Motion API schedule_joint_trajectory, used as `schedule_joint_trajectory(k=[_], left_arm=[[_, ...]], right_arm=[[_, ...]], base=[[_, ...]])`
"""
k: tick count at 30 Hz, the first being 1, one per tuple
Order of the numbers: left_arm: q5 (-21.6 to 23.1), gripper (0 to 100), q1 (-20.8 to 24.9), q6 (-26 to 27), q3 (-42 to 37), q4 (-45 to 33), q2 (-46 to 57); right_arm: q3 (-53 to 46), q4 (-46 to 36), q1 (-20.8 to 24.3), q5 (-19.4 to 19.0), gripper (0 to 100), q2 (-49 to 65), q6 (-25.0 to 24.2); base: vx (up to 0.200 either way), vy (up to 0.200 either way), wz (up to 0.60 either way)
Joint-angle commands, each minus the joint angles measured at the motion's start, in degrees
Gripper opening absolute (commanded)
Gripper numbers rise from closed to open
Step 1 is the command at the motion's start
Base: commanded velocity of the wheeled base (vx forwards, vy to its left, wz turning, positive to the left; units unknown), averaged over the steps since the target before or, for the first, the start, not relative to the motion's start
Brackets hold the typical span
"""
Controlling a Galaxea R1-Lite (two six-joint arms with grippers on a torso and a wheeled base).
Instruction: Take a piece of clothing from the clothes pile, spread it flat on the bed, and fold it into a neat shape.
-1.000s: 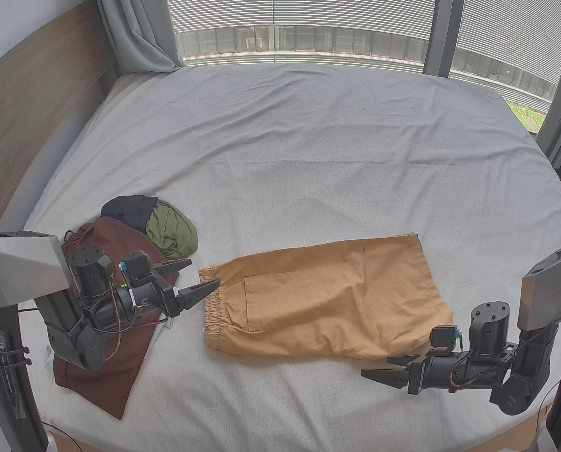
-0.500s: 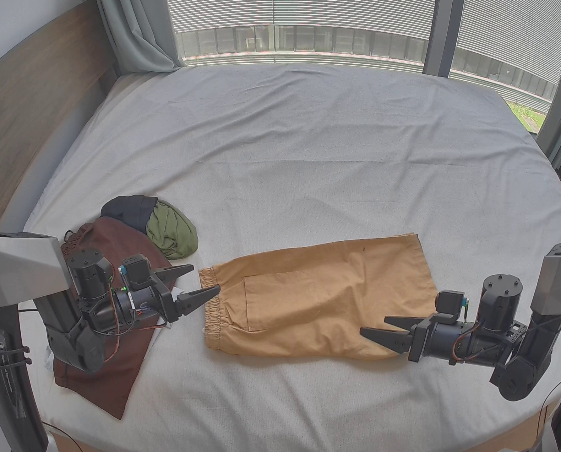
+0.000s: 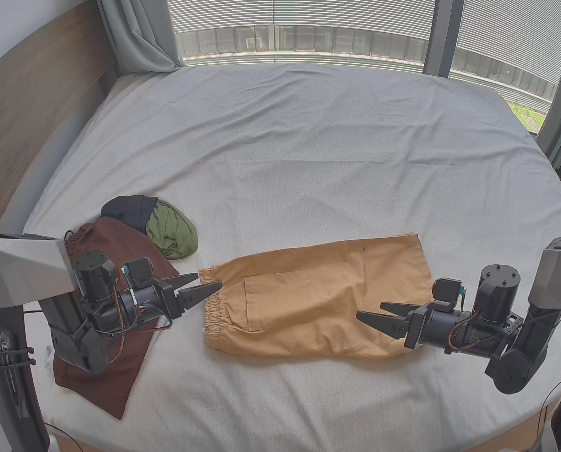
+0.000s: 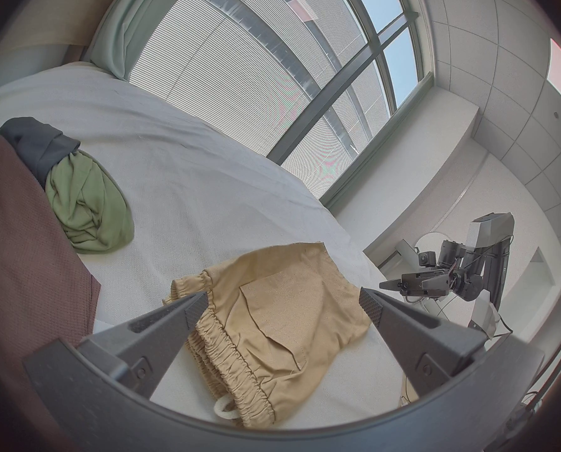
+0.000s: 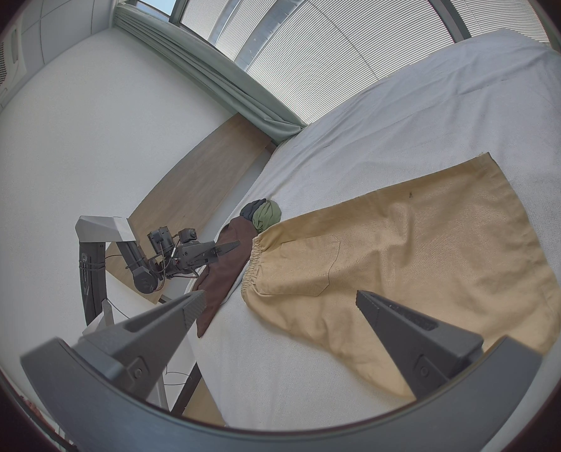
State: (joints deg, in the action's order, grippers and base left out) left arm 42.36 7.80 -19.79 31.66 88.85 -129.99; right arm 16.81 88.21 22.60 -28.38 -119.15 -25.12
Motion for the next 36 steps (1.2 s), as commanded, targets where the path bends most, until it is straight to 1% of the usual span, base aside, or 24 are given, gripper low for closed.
schedule_joint_trajectory(k=[1,4,8,10,19,25,36], left_arm=[[-1.67,100,0.2,-0.08,3.41,0.1,-6.77],[-4.13,100,0.9,0.01,5.52,0.1,-10.46],[-5.98,100,0.64,0.1,7.89,0.1,-12.75],[-6.06,100,0.46,0.1,8.24,0.1,-13.01],[-6.06,100,0.28,0.01,8.16,0.1,-12.66],[-5.98,100,0.28,-0.08,5.52,0.1,-12.31],[-5.89,100,0.37,-0.34,4.82,0.01,-12.83]], right_arm=[[0.24,0.12,-0.28,-0.1,100,-0.12,-0.1],[0.24,0.12,-0.28,-0.1,100,-0.12,-0.1],[0.42,0.12,-0.63,-0.27,100,0.06,-0.1],[0.68,0.12,-0.89,-0.8,100,-0.03,-0.19],[0.59,0.12,-1.07,-0.8,100,-0.03,-0.1],[0.5,0.12,-0.89,-0.8,100,-0.38,-0.01],[0.24,0.03,-0.45,-0.71,100,-0.56,0.08]], base=[[0.0,0.0,0.0],[0.0,0.0,0.0],[0.0,0.0,0.0],[0.0,0.0,0.0],[0.0,0.0,0.0],[0.0,0.0,0.0],[0.0,0.0,0.0]])
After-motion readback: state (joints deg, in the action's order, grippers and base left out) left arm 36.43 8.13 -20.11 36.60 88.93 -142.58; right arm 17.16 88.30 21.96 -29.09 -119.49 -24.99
